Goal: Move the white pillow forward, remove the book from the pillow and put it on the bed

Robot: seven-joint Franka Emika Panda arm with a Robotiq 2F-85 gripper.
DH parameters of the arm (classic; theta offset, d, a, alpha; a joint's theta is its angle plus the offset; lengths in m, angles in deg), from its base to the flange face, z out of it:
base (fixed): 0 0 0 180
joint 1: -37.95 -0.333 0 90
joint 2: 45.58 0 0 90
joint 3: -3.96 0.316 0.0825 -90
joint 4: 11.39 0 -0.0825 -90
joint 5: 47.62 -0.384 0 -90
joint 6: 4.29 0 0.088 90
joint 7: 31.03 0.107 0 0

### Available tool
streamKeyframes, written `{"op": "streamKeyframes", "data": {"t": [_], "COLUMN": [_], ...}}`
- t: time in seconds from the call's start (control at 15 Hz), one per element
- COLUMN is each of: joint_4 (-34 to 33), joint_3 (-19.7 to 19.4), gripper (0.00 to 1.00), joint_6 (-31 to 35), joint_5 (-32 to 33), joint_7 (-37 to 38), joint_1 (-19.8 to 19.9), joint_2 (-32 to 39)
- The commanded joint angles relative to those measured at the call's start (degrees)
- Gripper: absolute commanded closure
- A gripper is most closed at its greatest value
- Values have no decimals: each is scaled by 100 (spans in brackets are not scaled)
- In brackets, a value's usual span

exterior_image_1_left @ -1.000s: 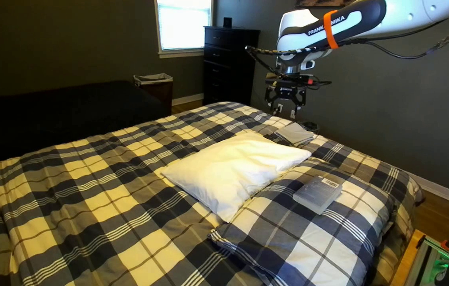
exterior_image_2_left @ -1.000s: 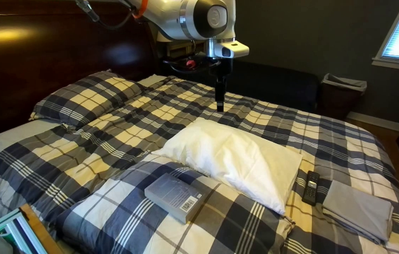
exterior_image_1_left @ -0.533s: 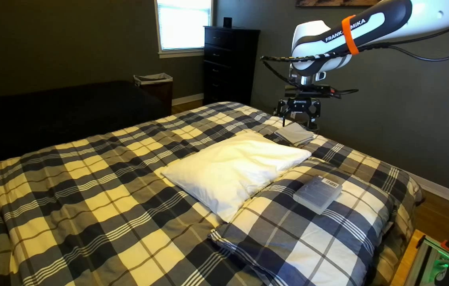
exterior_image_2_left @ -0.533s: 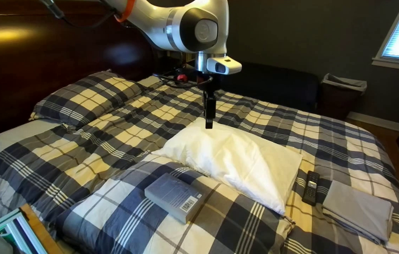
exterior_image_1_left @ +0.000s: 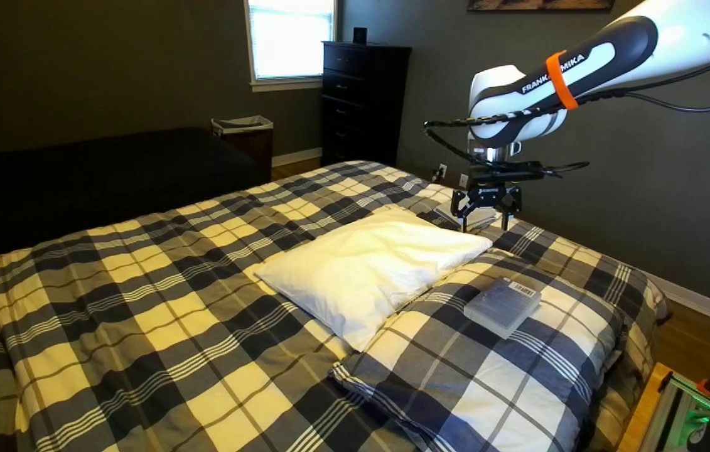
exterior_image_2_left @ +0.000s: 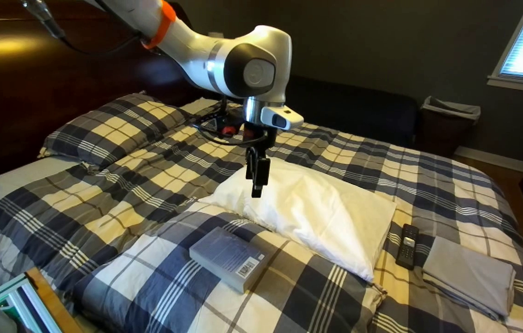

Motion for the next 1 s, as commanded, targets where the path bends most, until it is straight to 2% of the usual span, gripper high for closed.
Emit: {"op": "streamKeyframes", "data": {"t": [0.0, 0.4, 0.93], "joint_4": [49, 169, 591], "joint_3": [56, 68, 138], "gripper": [0, 0, 0], "joint_6": [-16, 70, 233], "joint_5": [6, 24, 108], "joint_7": [-29, -15, 489], "joint_1": [54, 46, -56], "joint_2": [3, 57, 240]}}
